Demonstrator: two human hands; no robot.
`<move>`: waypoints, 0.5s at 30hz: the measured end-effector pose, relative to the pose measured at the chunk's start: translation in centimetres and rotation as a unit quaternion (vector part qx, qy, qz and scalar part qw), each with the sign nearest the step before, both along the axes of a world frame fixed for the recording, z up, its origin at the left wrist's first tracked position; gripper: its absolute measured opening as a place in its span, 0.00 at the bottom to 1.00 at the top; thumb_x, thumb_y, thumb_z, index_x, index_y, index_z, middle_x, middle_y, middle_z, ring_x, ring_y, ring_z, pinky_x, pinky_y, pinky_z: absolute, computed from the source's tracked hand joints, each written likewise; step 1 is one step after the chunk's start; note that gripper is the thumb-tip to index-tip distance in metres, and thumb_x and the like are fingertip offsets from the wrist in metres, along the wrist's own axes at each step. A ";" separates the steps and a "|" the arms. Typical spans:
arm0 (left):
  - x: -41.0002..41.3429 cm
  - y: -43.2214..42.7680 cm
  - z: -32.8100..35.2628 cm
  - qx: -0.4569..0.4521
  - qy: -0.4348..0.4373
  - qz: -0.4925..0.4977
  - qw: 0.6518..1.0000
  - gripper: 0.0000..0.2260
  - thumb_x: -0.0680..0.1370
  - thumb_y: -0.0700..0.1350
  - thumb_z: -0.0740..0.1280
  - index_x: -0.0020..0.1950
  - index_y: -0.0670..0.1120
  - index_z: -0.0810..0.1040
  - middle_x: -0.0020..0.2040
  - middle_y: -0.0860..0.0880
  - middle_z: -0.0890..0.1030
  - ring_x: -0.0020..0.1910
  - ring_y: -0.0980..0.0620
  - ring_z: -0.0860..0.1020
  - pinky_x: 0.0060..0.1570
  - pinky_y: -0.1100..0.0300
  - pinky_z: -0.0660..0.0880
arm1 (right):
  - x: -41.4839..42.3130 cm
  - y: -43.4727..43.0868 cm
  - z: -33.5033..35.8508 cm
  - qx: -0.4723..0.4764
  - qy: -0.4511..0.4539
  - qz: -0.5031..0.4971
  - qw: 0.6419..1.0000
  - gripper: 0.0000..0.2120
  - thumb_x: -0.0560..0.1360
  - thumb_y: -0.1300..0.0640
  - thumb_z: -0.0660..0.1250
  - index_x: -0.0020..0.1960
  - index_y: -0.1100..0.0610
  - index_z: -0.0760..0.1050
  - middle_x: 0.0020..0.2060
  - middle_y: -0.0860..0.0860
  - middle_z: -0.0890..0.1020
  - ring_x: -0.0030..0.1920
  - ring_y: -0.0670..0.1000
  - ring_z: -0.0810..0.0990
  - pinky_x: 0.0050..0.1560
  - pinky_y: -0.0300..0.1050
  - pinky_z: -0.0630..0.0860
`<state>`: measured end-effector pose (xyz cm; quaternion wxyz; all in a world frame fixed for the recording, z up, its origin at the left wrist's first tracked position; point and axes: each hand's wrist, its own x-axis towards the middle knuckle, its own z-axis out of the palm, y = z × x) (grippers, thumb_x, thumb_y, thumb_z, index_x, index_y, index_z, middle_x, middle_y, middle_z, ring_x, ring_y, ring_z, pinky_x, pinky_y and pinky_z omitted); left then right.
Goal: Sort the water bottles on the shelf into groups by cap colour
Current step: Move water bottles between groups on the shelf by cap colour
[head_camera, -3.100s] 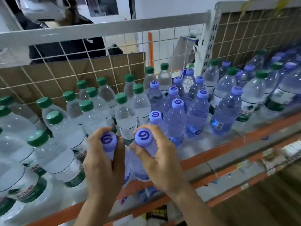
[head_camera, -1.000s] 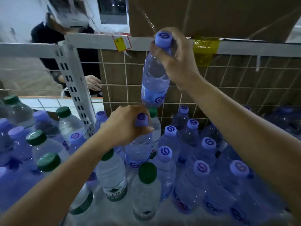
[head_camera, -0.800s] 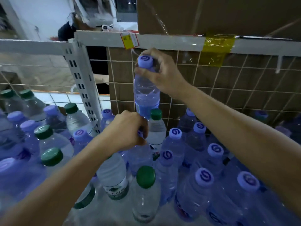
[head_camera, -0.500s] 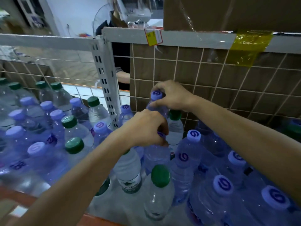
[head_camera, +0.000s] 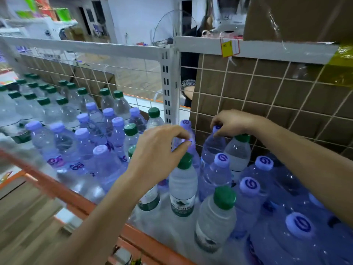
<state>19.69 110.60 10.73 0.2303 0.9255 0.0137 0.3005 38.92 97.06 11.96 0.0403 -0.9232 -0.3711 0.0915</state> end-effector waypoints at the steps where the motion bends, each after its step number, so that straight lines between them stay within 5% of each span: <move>1: -0.5 0.4 -0.1 0.004 -0.020 0.025 0.999 0.07 0.72 0.50 0.68 0.46 0.49 0.82 0.43 0.54 0.83 0.41 0.53 0.80 0.45 0.58 0.76 | 0.0 -0.1 0.0 -0.004 -0.016 -0.008 1.000 0.15 0.71 0.49 0.70 0.54 0.55 0.77 0.50 0.54 0.80 0.47 0.53 0.77 0.47 0.46 0.75; 4: -1.4 2.1 -0.7 0.020 -0.050 0.113 0.992 0.08 0.73 0.49 0.69 0.49 0.49 0.81 0.48 0.52 0.83 0.47 0.49 0.80 0.45 0.57 0.72 | -0.7 -1.3 0.5 -0.006 -0.055 -0.046 0.997 0.20 0.71 0.43 0.68 0.56 0.54 0.73 0.51 0.54 0.78 0.49 0.55 0.77 0.50 0.51 0.76; 7: -1.5 3.3 -2.0 0.020 0.027 0.183 0.982 0.16 0.74 0.49 0.70 0.60 0.48 0.76 0.56 0.49 0.80 0.56 0.44 0.76 0.52 0.54 0.70 | -2.1 -2.5 1.1 -0.050 -0.070 -0.061 0.994 0.20 0.68 0.41 0.70 0.52 0.54 0.75 0.48 0.53 0.79 0.47 0.55 0.78 0.46 0.48 0.77; 10: -1.6 2.8 -3.0 -0.037 0.103 0.197 0.974 0.24 0.74 0.51 0.69 0.68 0.49 0.68 0.61 0.49 0.77 0.59 0.44 0.75 0.54 0.51 0.70 | -3.7 -3.0 0.9 -0.075 -0.064 -0.056 0.994 0.16 0.67 0.45 0.73 0.48 0.54 0.75 0.45 0.54 0.79 0.43 0.54 0.77 0.37 0.43 0.73; 15: -2.0 2.1 -4.3 -0.208 0.030 0.219 0.953 0.26 0.73 0.47 0.71 0.67 0.45 0.65 0.56 0.50 0.76 0.54 0.48 0.75 0.51 0.56 0.69 | -4.6 -3.3 0.6 0.004 -0.063 -0.067 0.996 0.15 0.67 0.50 0.75 0.47 0.58 0.78 0.44 0.54 0.80 0.44 0.53 0.77 0.38 0.44 0.71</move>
